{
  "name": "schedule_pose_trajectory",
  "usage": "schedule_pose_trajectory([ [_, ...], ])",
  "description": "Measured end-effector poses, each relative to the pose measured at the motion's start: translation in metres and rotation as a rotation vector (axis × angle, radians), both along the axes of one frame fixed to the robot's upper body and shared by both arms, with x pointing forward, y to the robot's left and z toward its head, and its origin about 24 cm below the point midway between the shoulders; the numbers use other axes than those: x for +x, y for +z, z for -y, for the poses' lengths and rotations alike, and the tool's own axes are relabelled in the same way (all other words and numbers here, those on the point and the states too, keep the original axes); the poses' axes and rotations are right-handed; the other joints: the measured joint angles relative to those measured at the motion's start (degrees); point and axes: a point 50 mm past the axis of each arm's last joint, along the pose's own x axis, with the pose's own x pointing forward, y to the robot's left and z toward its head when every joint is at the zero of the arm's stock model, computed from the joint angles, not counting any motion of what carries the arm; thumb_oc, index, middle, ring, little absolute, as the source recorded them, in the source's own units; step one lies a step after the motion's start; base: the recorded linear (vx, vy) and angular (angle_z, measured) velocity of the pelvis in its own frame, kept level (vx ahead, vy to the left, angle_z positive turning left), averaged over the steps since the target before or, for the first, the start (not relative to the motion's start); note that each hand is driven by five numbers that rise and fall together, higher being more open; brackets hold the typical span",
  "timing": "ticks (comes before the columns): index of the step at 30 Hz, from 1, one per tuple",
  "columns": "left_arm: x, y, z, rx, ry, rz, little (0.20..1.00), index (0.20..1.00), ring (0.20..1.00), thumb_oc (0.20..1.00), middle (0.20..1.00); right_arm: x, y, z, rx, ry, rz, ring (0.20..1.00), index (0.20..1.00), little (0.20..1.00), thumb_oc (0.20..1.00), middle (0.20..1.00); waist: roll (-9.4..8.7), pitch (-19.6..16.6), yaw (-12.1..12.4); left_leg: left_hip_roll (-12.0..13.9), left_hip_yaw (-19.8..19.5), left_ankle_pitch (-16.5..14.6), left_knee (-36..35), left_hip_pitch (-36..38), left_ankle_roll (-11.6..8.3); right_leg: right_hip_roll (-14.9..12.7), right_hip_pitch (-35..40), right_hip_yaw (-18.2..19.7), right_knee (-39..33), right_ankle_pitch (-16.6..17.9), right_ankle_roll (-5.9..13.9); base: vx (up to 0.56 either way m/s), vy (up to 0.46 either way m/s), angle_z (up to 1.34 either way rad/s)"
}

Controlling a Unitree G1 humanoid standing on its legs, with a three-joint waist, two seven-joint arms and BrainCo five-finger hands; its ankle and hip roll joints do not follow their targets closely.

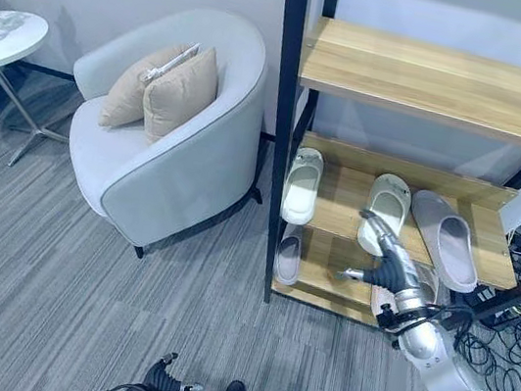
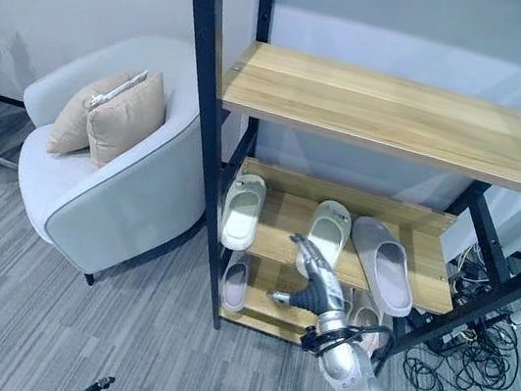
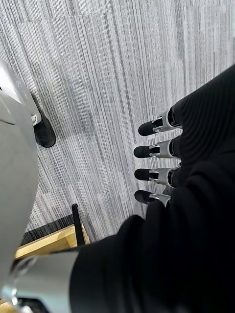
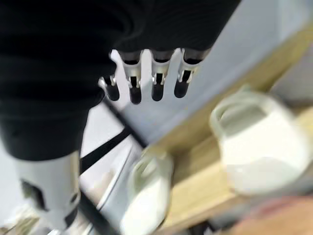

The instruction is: Arrange the slippers neatly on the shoe rack.

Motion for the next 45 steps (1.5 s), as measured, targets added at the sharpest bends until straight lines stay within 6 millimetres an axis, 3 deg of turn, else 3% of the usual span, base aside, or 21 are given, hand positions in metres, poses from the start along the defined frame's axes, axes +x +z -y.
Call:
schedule_pose_trajectory([
  [2, 0.0, 0.0, -0.001, 0.003, 0.0, 0.001, 1.0, 1.0, 1.0, 1.0, 1.0, 0.0, -0.011, 0.015, -0.007, -0.099, -0.033, 1.0, 1.0, 1.0, 1.0, 1.0, -0.1, -0.12, 0.16, 0.0, -0.15, 0.03, 0.0, -0.05, 0.05, 0.0, 0.01, -0.12, -0.01, -0.02, -0.01, 0.01, 0.007, 0.02],
  [3, 0.0, 0.0, -0.001, 0.004, -0.004, 0.002, 1.0, 1.0, 1.0, 1.0, 1.0, 0.001, -0.028, 0.028, -0.005, -0.219, -0.098, 1.0, 1.0, 1.0, 1.0, 1.0, -0.3, -0.34, 0.3, 0.0, -0.24, 0.01, 0.0, -0.14, 0.02, 0.02, -0.01, -0.14, -0.01, -0.05, -0.02, 0.03, 0.013, 0.02],
  [7, 0.001, 0.001, -0.002, 0.009, -0.005, 0.006, 1.0, 1.0, 1.0, 1.0, 1.0, 0.014, -0.046, 0.045, 0.024, -0.379, -0.188, 1.0, 1.0, 1.0, 1.0, 1.0, -0.76, -0.59, 1.77, -0.03, -0.67, 0.04, 0.05, -0.84, 0.02, 0.05, -0.43, -0.35, 0.0, -0.04, -0.02, 0.02, 0.017, 0.04],
  [8, 0.001, 0.001, -0.001, 0.007, -0.006, 0.008, 1.0, 1.0, 1.0, 1.0, 1.0, 0.02, -0.039, 0.047, 0.053, -0.407, -0.152, 1.0, 1.0, 1.0, 1.0, 1.0, -0.85, -0.59, 3.21, -0.07, -0.76, 0.36, 0.26, -1.04, 0.42, 0.03, -0.77, -0.48, 0.02, -0.04, -0.01, 0.0, 0.021, 0.08],
  [12, 0.0, 0.001, -0.002, 0.01, -0.008, 0.003, 1.0, 1.0, 1.0, 1.0, 1.0, 0.036, -0.028, 0.045, 0.097, -0.429, -0.111, 1.0, 1.0, 1.0, 1.0, 1.0, -1.01, -0.51, 3.47, -0.12, -0.91, 0.37, 0.28, -1.88, 0.41, -0.03, -1.27, -0.78, 0.01, -0.09, -0.02, 0.0, 0.017, 0.03],
  [18, 0.008, 0.002, -0.001, 0.007, -0.018, 0.028, 1.0, 1.0, 1.0, 1.0, 1.0, 0.038, -0.038, 0.06, 0.114, -0.538, -0.171, 1.0, 1.0, 1.0, 1.0, 1.0, -0.91, 0.41, 4.82, -0.23, -2.16, 0.96, 0.31, -4.15, 0.32, -0.09, -3.29, -2.07, 0.22, -0.19, -0.05, -0.01, 0.036, 0.11],
  [28, 0.018, 0.005, 0.003, 0.012, -0.036, 0.063, 1.0, 1.0, 1.0, 1.0, 1.0, 0.065, -0.021, 0.065, 0.237, -0.624, -0.149, 1.0, 1.0, 1.0, 1.0, 1.0, 0.13, 2.8, 4.87, -0.22, -2.41, 1.23, 0.32, -6.45, 0.16, -0.08, -5.49, -2.42, 0.21, -0.11, -0.09, 0.0, 0.007, 0.02],
  [45, 0.025, 0.007, 0.0, 0.008, -0.009, 0.083, 1.0, 1.0, 1.0, 1.0, 1.0, 0.07, -0.017, 0.062, 0.292, -0.597, -0.152, 1.0, 1.0, 1.0, 1.0, 1.0, -0.64, 3.41, 4.76, -0.19, -4.51, 2.14, 0.63, -8.57, -0.43, -0.03, -6.4, -4.93, 0.02, 0.17, -0.12, 0.01, 0.0, 0.06],
])
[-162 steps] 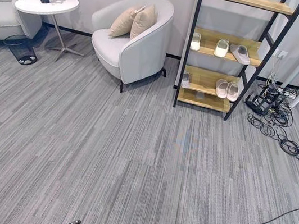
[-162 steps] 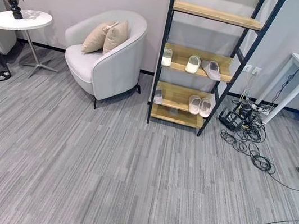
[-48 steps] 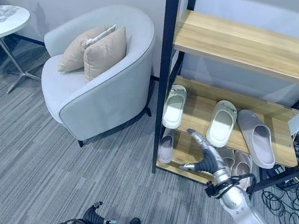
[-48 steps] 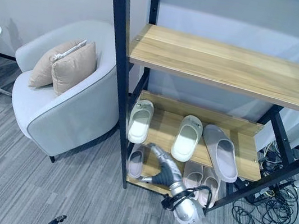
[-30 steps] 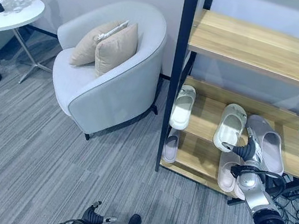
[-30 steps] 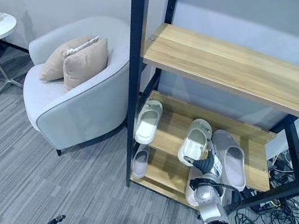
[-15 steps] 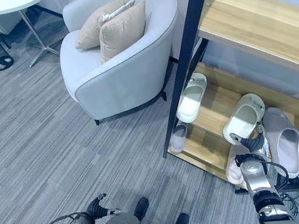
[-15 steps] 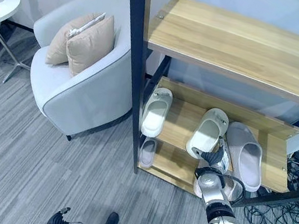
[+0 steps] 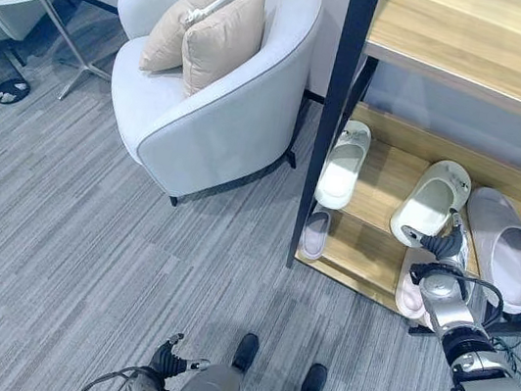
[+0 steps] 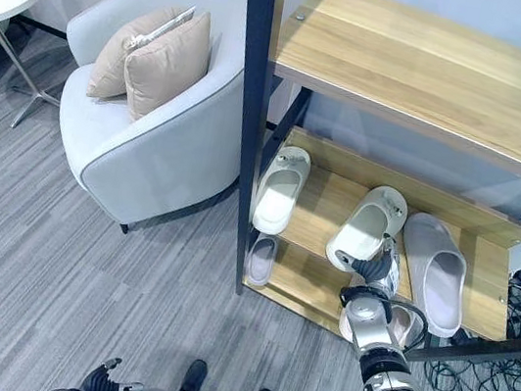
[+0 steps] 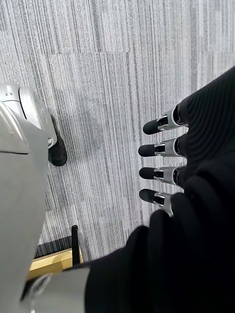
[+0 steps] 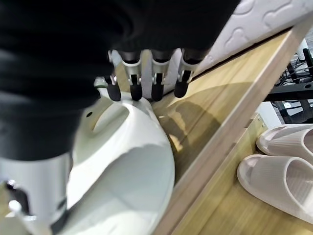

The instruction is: Arrange the slippers neatly on the shoe rack.

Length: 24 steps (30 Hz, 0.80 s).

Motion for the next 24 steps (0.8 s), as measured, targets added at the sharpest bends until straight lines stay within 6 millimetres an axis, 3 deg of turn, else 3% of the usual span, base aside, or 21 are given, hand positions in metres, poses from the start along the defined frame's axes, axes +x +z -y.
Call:
schedule_pose_trajectory([
  [6, -0.001, 0.0, 0.001, -0.007, 0.001, -0.003, 1.0, 1.0, 1.0, 1.0, 1.0, -0.004, -0.009, -0.022, -0.009, 0.192, -0.065, 1.0, 1.0, 1.0, 1.0, 1.0, -0.15, -0.24, 0.41, 0.08, -0.22, 0.02, -0.09, 1.73, -0.01, 0.06, 1.69, 0.0, 0.17, -0.15, -0.18, 0.01, -0.019, 0.03],
  [9, -0.004, -0.002, 0.005, -0.018, 0.0, -0.01, 1.0, 1.0, 1.0, 1.0, 1.0, -0.013, -0.014, -0.006, 0.086, 0.007, -0.008, 1.0, 1.0, 1.0, 1.0, 1.0, 1.22, -1.2, 1.26, -0.03, -0.03, 0.02, -0.2, 2.3, 0.0, -0.07, 2.21, 0.04, 0.01, -0.23, -0.19, 0.0, 0.0, 0.0],
  [15, -0.007, -0.002, 0.006, -0.019, 0.004, -0.013, 1.0, 1.0, 1.0, 1.0, 1.0, -0.01, -0.014, 0.004, 0.027, -0.084, -0.025, 1.0, 1.0, 1.0, 1.0, 1.0, 1.26, -1.5, 1.7, -0.05, -0.75, 0.09, -0.11, 0.81, -0.13, -0.05, 1.1, -0.48, 0.19, -0.11, -0.15, 0.01, 0.005, 0.03],
  [18, -0.005, -0.002, 0.006, -0.019, 0.002, -0.005, 1.0, 1.0, 1.0, 1.0, 1.0, 0.001, -0.002, 0.001, -0.003, -0.08, 0.0, 1.0, 1.0, 1.0, 1.0, 1.0, 1.26, -1.5, 2.12, -0.06, -1.08, 0.15, 0.08, -0.19, -0.07, -0.02, 0.39, -0.93, 0.19, -0.18, -0.23, 0.01, 0.014, 0.08],
  [24, 0.003, 0.001, 0.009, -0.012, -0.018, 0.031, 1.0, 1.0, 1.0, 1.0, 1.0, 0.009, 0.014, 0.015, -0.098, -0.186, 0.039, 1.0, 1.0, 1.0, 1.0, 1.0, 1.37, -0.95, 3.81, -0.33, -2.62, 0.74, 0.13, -2.36, -0.29, -0.2, -1.12, -2.8, 0.19, -0.25, -0.17, 0.0, 0.012, 0.14],
])
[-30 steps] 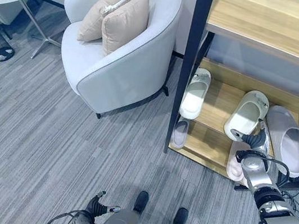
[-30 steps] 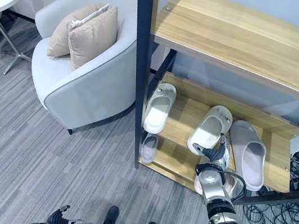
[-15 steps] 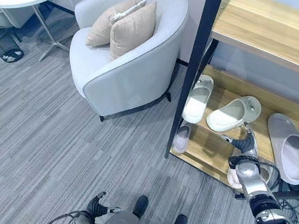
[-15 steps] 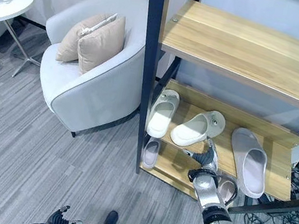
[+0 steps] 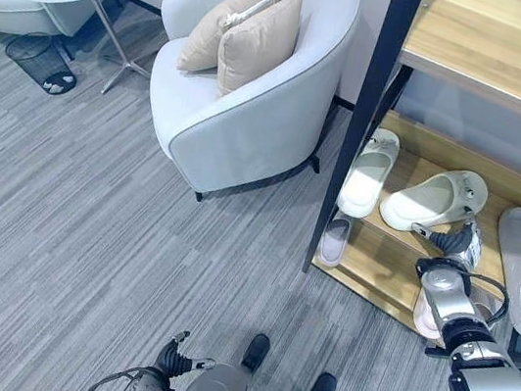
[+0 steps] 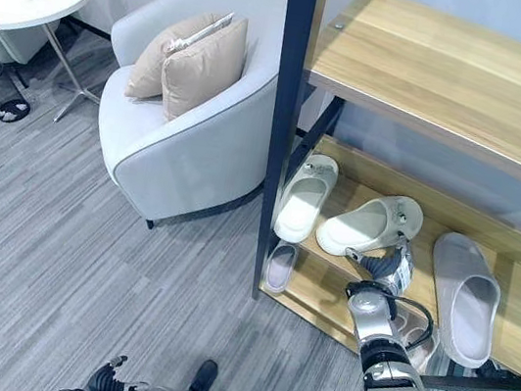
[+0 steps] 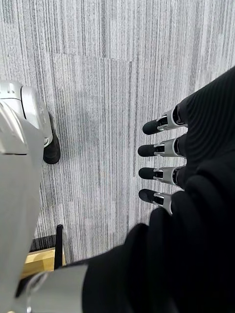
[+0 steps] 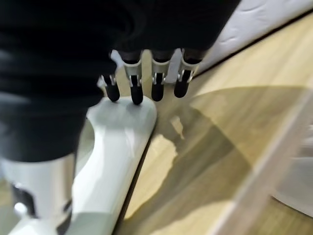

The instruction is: Arrange the slippers neatly on the shoe rack.

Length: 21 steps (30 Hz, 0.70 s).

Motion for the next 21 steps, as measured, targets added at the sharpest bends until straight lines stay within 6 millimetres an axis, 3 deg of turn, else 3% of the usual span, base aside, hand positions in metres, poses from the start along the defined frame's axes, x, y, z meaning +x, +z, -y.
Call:
schedule_pose_trajectory([
  [6, 0.004, 0.002, -0.001, 0.017, 0.005, 0.024, 1.0, 1.0, 1.0, 1.0, 1.0, -0.001, 0.014, 0.02, -0.029, -0.102, 0.062, 1.0, 1.0, 1.0, 1.0, 1.0, -0.08, 0.83, 0.33, -0.06, -1.52, 0.56, -0.11, -1.87, -0.2, 0.0, -1.31, -1.22, -0.01, -0.04, 0.02, 0.01, 0.005, 0.12],
  [16, 0.007, 0.003, 0.0, 0.009, 0.02, 0.036, 1.0, 1.0, 1.0, 1.0, 1.0, -0.002, 0.017, 0.023, -0.009, -0.136, 0.083, 1.0, 1.0, 1.0, 1.0, 1.0, -0.01, 1.85, 0.54, -0.07, -1.93, 0.84, -0.14, -1.98, -0.52, 0.01, -1.2, -1.98, -0.2, -0.05, 0.01, 0.01, 0.001, 0.03],
  [21, 0.007, 0.002, 0.001, 0.001, 0.032, 0.037, 1.0, 1.0, 1.0, 1.0, 1.0, 0.003, 0.028, 0.02, 0.013, -0.132, 0.145, 1.0, 1.0, 1.0, 1.0, 1.0, 0.48, 2.57, 0.22, -0.08, -1.96, 0.88, -0.14, -1.99, -0.51, 0.02, -1.21, -2.05, -0.2, -0.02, -0.01, 0.0, 0.0, 0.0],
])
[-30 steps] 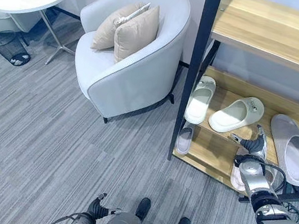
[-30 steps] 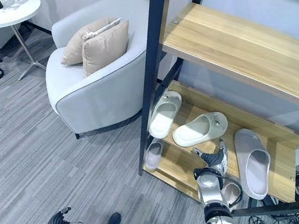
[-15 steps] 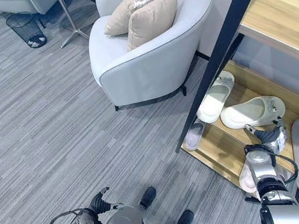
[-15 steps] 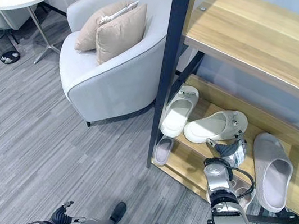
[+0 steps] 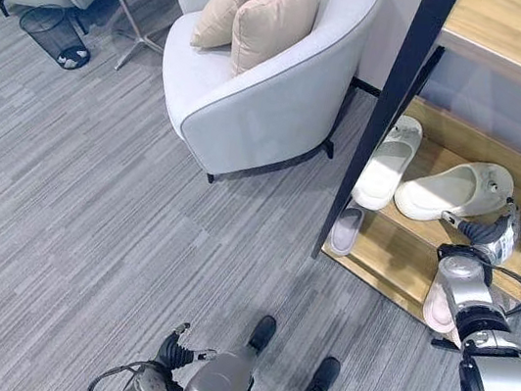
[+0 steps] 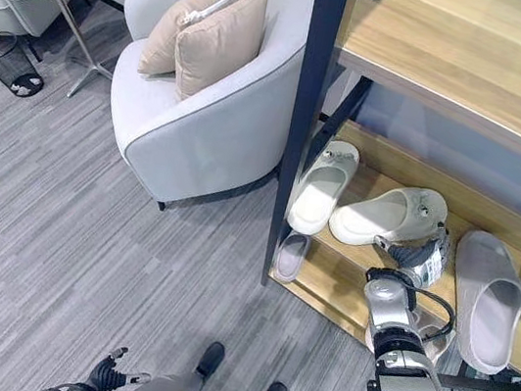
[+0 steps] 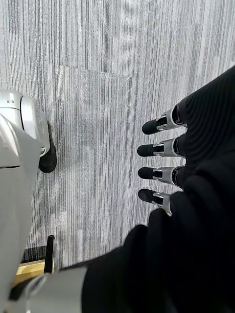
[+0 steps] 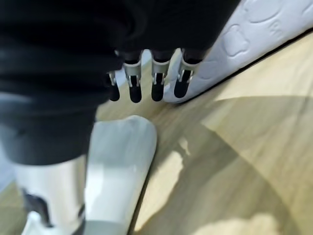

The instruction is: Arrange the slippers neatly on the shoe rack.

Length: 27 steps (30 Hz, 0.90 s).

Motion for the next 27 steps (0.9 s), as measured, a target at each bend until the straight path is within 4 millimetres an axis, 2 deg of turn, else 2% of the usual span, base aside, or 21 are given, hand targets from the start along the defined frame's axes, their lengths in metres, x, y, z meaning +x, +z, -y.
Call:
schedule_pose_trajectory([
  [8, -0.001, -0.001, 0.001, -0.002, 0.004, -0.009, 1.0, 1.0, 1.0, 1.0, 1.0, -0.009, -0.005, 0.005, 0.02, -0.06, 0.02, 1.0, 1.0, 1.0, 1.0, 1.0, 0.51, 0.13, -0.02, -0.08, -0.92, 0.2, -0.01, 0.59, -0.01, -0.01, 1.05, -0.57, -0.04, -0.02, -0.01, 0.02, -0.009, 0.05],
  [12, -0.001, -0.001, 0.003, -0.003, 0.007, -0.016, 1.0, 1.0, 1.0, 1.0, 1.0, -0.004, 0.013, 0.009, 0.079, -0.111, 0.123, 1.0, 1.0, 1.0, 1.0, 1.0, 0.74, -0.02, 0.1, -0.1, -0.93, 0.2, -0.2, 2.03, -0.01, -0.05, 2.39, -0.66, -0.05, -0.23, 0.0, 0.03, -0.007, 0.01],
  [17, -0.002, -0.002, 0.003, -0.004, 0.007, -0.021, 1.0, 1.0, 1.0, 1.0, 1.0, 0.001, 0.019, 0.005, 0.135, -0.096, 0.161, 1.0, 1.0, 1.0, 1.0, 1.0, 0.68, -0.24, -0.02, -0.11, -0.87, 0.2, -0.12, 2.07, -0.01, -0.06, 2.46, -0.66, 0.19, -0.24, 0.02, 0.0, 0.0, 0.0],
  [21, -0.004, -0.003, 0.001, 0.002, 0.01, -0.031, 1.0, 1.0, 1.0, 1.0, 1.0, 0.009, 0.019, -0.009, 0.132, 0.017, 0.13, 1.0, 1.0, 1.0, 1.0, 1.0, -0.2, -0.76, -0.04, -0.1, -0.84, 0.19, -0.08, 1.2, -0.02, -0.04, 1.59, -0.62, 0.21, -0.23, 0.01, 0.0, 0.0, 0.0],
  [27, -0.006, -0.002, -0.007, 0.021, 0.019, -0.038, 1.0, 1.0, 1.0, 1.0, 1.0, 0.01, 0.014, -0.013, 0.165, 0.052, 0.106, 1.0, 1.0, 1.0, 1.0, 1.0, -2.48, -1.65, -0.1, -0.21, -0.88, 0.21, 0.06, 0.15, 0.0, -0.12, 0.62, -0.67, 0.21, -0.16, 0.03, 0.0, 0.0, 0.0],
])
